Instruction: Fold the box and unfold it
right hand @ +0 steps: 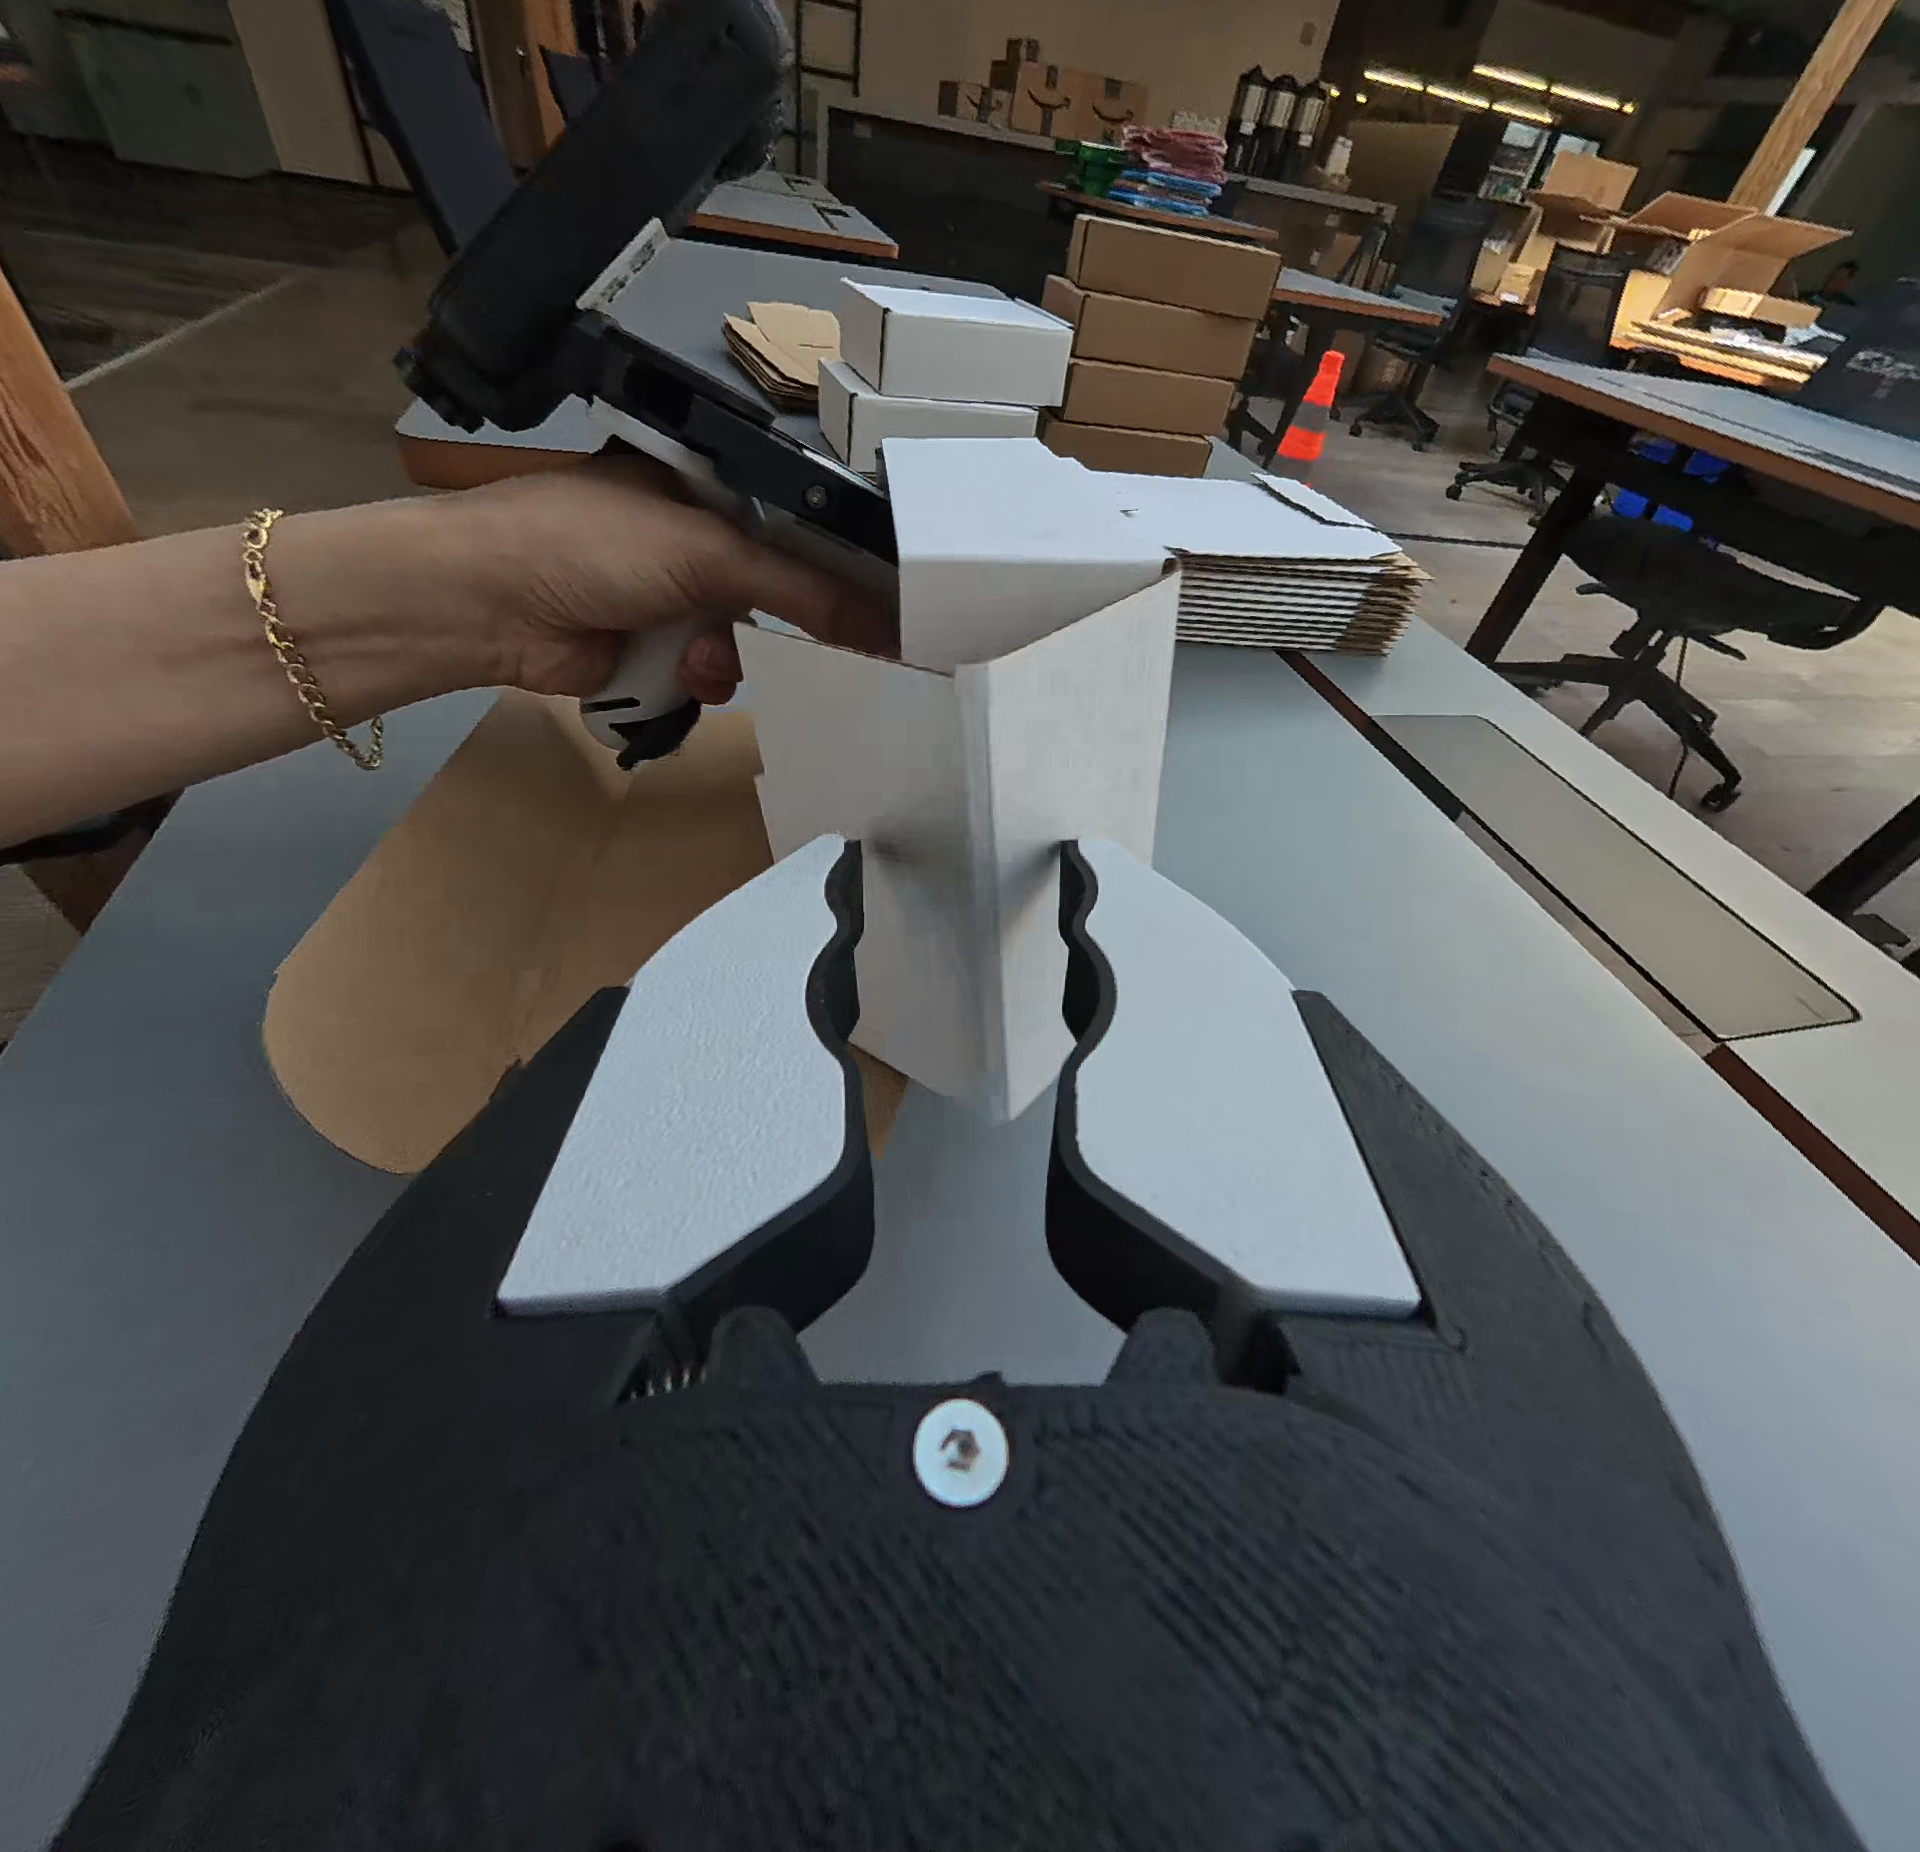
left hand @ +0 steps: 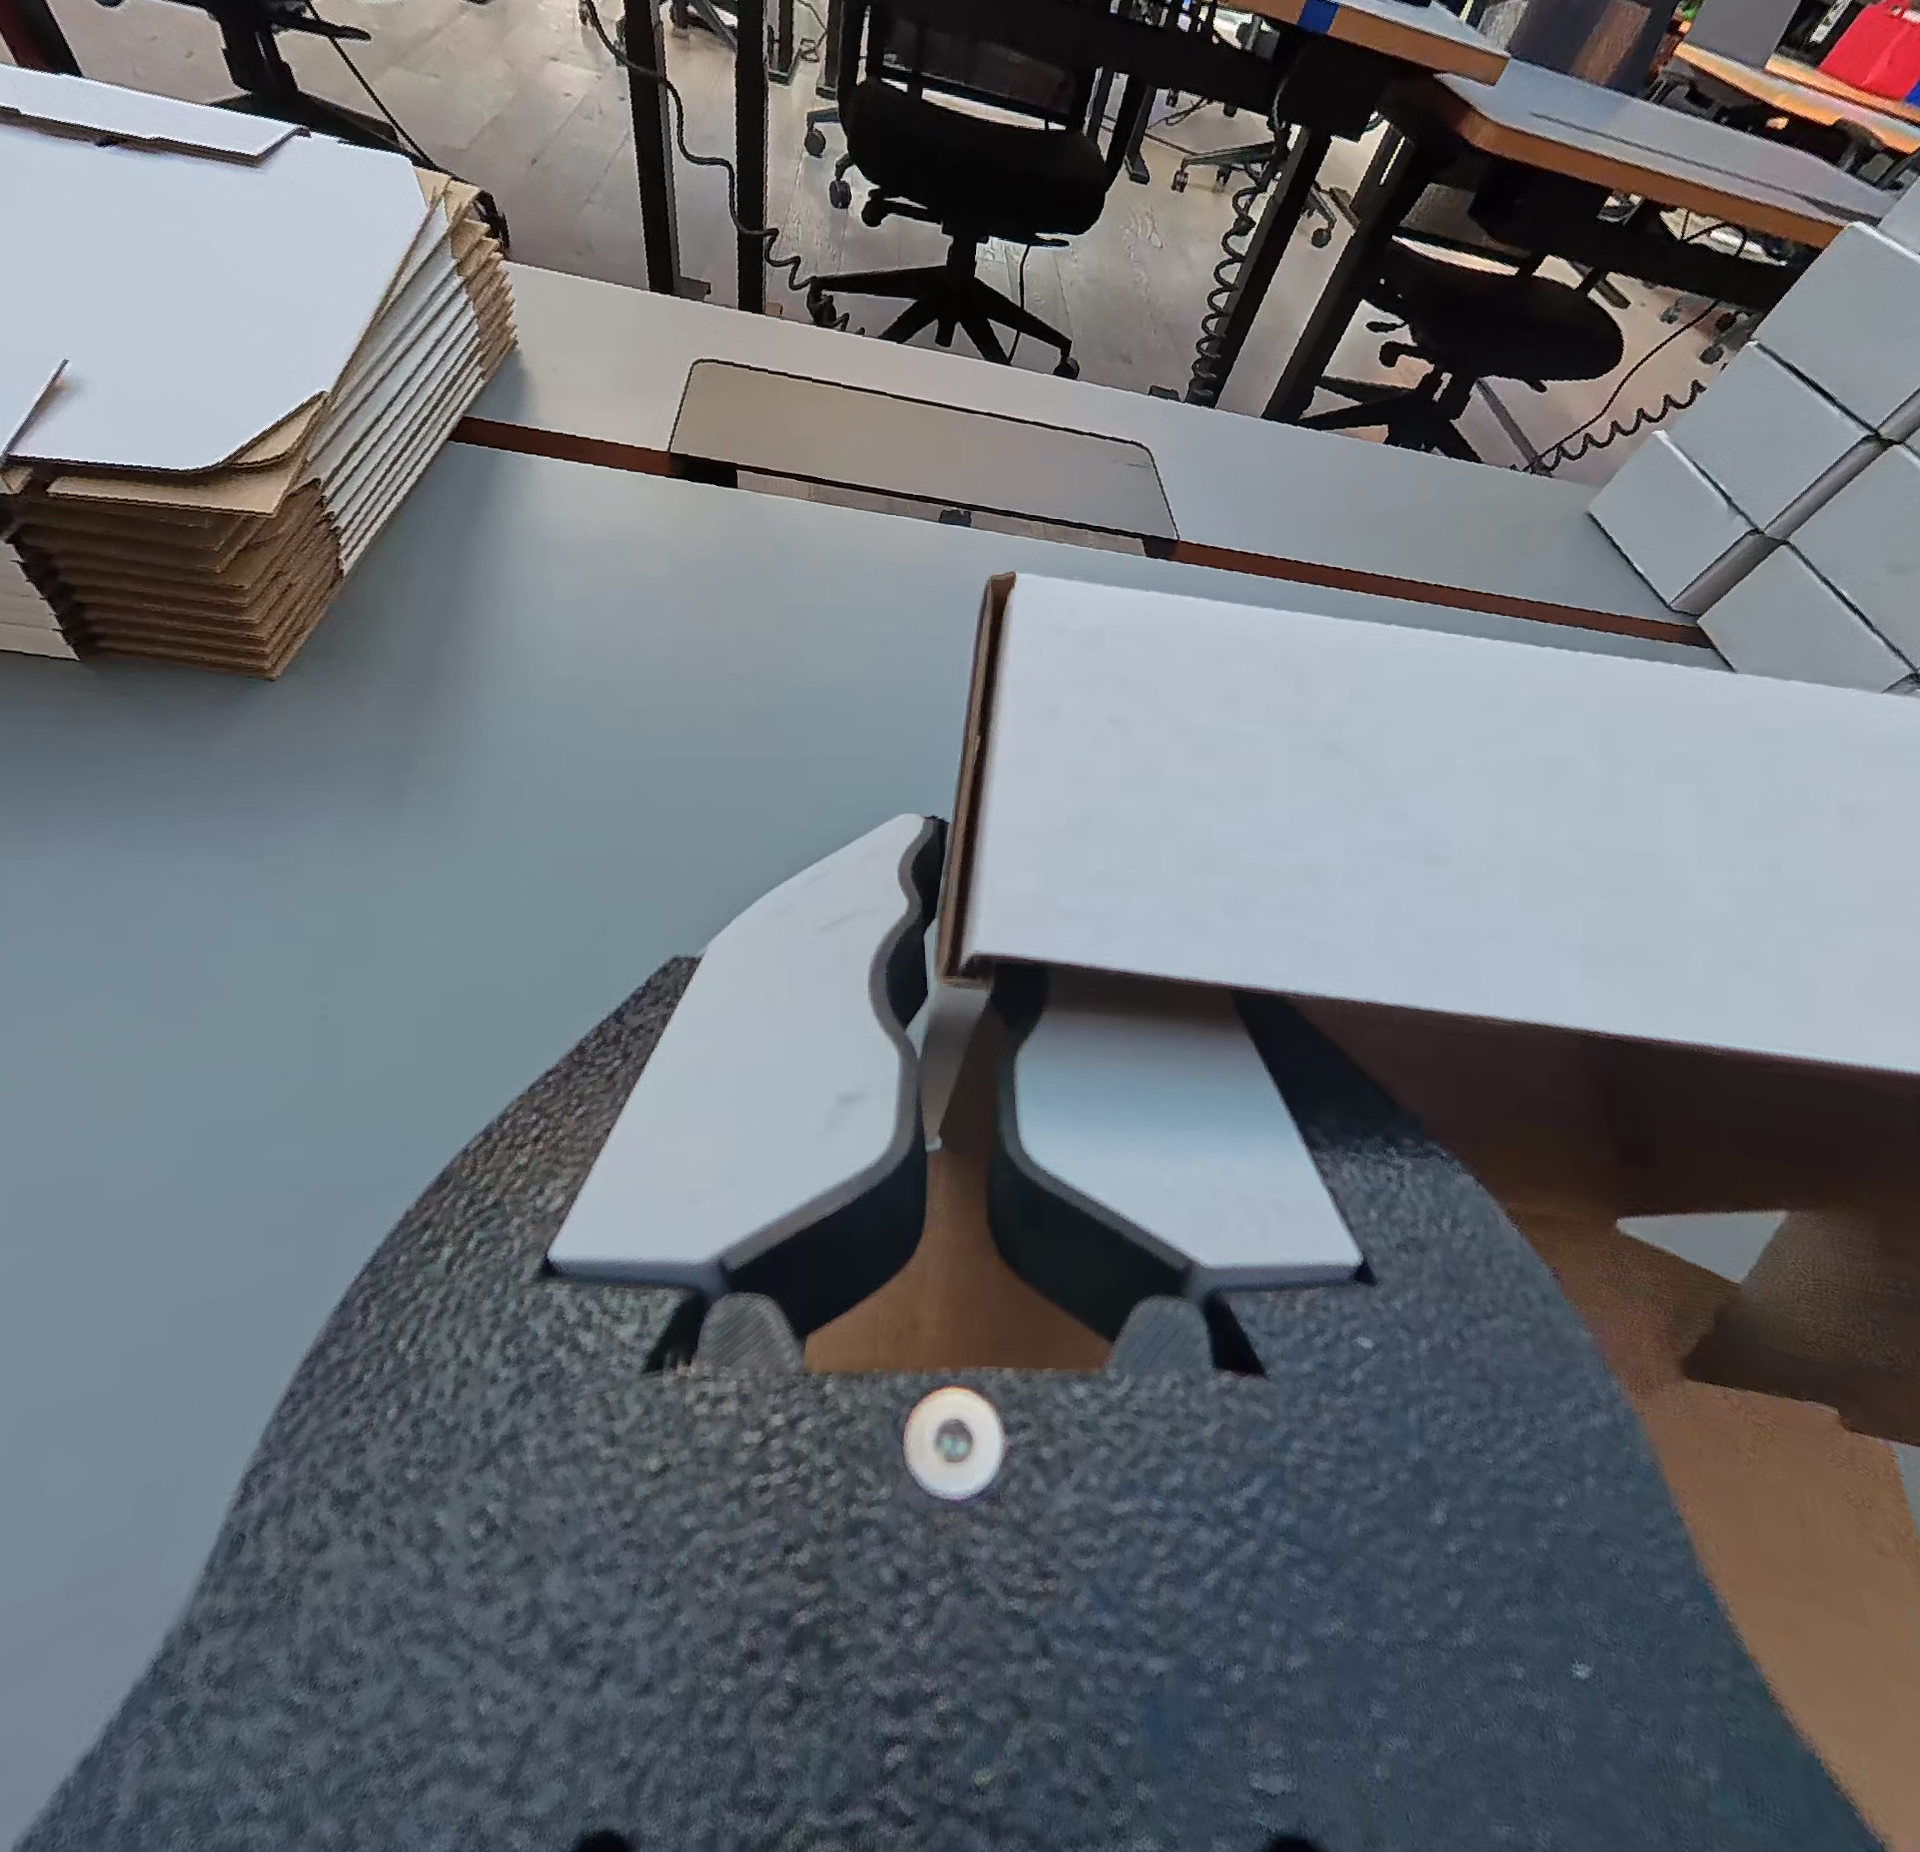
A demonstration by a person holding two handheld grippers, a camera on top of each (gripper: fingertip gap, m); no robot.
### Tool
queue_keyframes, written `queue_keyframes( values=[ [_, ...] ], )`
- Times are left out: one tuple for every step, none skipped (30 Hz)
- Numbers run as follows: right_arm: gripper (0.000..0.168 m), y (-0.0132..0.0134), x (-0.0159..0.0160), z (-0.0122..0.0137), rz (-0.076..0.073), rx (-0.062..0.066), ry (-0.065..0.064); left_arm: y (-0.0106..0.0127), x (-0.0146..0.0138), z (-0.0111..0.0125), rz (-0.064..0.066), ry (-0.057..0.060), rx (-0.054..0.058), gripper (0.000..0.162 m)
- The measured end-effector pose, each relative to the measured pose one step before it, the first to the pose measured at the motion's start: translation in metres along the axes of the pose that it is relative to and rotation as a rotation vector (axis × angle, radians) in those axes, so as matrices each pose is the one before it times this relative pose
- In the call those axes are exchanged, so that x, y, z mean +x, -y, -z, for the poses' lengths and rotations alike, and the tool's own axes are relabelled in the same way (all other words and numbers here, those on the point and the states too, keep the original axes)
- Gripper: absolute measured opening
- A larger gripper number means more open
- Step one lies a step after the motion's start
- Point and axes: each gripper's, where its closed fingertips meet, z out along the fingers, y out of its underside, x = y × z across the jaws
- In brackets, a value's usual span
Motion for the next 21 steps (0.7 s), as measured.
queue_keyframes(
  values=[
    [0.039, 0.00118, -0.00058, -0.00001, 0.0018, 0.0096, 0.0034, -0.0005, 0.00241, -0.00046, -0.0012, -0.006, -0.0009, 0.006],
    [0.038, 0.0008, 0.00064, 0.00013, 0.0091, 0.0041, -0.0061, -0.00011, 0.0019, -0.00043, -0.0001, -0.0021, 0.0019, 0.006],
    [0.033, -0.00043, 0.0031, 0.00004, 0.0086, -0.0076, -0.022, -0.00029, 0.00144, -0.00021, -0.0036, 0.0013, 0.0003, 0.006],
    [0.03, -0.00058, 0.00326, 0.00014, 0.0116, -0.0112, -0.0242, -0.00028, 0.00091, -0.00022, -0.0063, 0.0039, 0.0004, 0.006],
    [0.029, 0.00077, 0.00058, -0.00025, 0.0092, -0.0028, -0.013, -0.00009, 0.00058, -0.00011, -0.0051, 0.0048, 0.002, 0.006],
    [0.028, 0.00136, -0.00085, -0.00055, 0.0053, -0.0005, -0.0099, 0.00008, 0.00028, 0.00017, -0.0013, 0.005, 0.0014, 0.006],
    [0.027, 0.00022, -0.00072, -0.00146, 0.0052, -0.0099, -0.0156, 0.0005, -0.00011, 0.00017, 0.0008, 0.0062, 0.0037, 0.006],
    [0.027, -0.00047, -0.00117, -0.00217, 0.012, -0.0146, -0.019, 0.00075, -0.0002, 0.00021, 0.0002, 0.0078, 0.0034, 0.006],
    [0.025, -0.00098, -0.00026, -0.00289, 0.0115, -0.019, -0.0318, 0.00051, 0.00061, 0.00014, -0.0037, 0.0062, 0.0023, 0.006],
    [0.025, -0.00043, 0.00029, -0.0033, 0.0079, -0.0173, -0.0386, 0.0006, 0.00107, 0.00044, -0.0079, 0.0075, 0.0028, 0.007],
    [0.023, 0.00101, -0.00026, -0.00343, 0.0051, -0.0063, -0.0373, 0.00072, 0.00135, 0.00063, -0.0113, 0.0098, 0.0036, 0.007],
    [0.023, 0.00112, 0.00389, -0.0028, -0.0056, -0.0033, -0.0644, 0.00104, -0.00042, 0.001, -0.0051, 0.0207, 0.0053, 0.007],
    [0.025, 0.0014, 0.00706, -0.00215, -0.0105, 0.0012, -0.0801, 0.00149, 0.00106, 0.00145, -0.006, 0.0049, 0.0084, 0.006],
    [0.028, 0.00223, 0.00709, -0.00207, -0.0142, 0.0124, -0.0739, 0.00113, 0.0023, 0.00128, 0.0042, -0.0045, 0.0041, 0.006],
    [0.028, 0.0022, 0.00643, -0.00221, -0.0215, 0.0171, -0.0665, 0.001, 0.00201, 0.00101, 0.0035, -0.0002, 0.0023, 0.007],
    [0.028, 0.0022, 0.00395, -0.00276, -0.016, 0.0148, -0.0493, 0.00115, 0.0005, 0.00068, -0.0062, 0.0144, 0.005, 0.007],
    [0.029, 0.00001, 0.00355, -0.00323, 0.0049, -0.0065, -0.0465, 0.00118, 0.00059, 0.00069, -0.0092, 0.0133, 0.0062, 0.008],
    [0.029, -0.00208, 0.00472, -0.00372, 0.033, -0.0294, -0.0513, 0.00065, 0.00141, 0.00048, -0.0039, 0.005, 0.0035, 0.009],
    [0.03, -0.00097, 0.0053, -0.00392, 0.0522, -0.0264, -0.0557, 0.00029, 0.00146, 0.00043, -0.0017, 0.0038, 0.0046, 0.009],
    [0.03, 0.00175, 0.00449, -0.00336, 0.0463, -0.0068, -0.0488, 0.00107, 0.00213, 0.00084, 0.0027, 0.0012, 0.0144, 0.008],
    [0.031, 0.00242, 0.0026, -0.00318, 0.0207, 0.0013, -0.0367, 0.00146, 0.00094, 0.00108, 0.0047, 0.0084, 0.0161, 0.007]
  ],
)
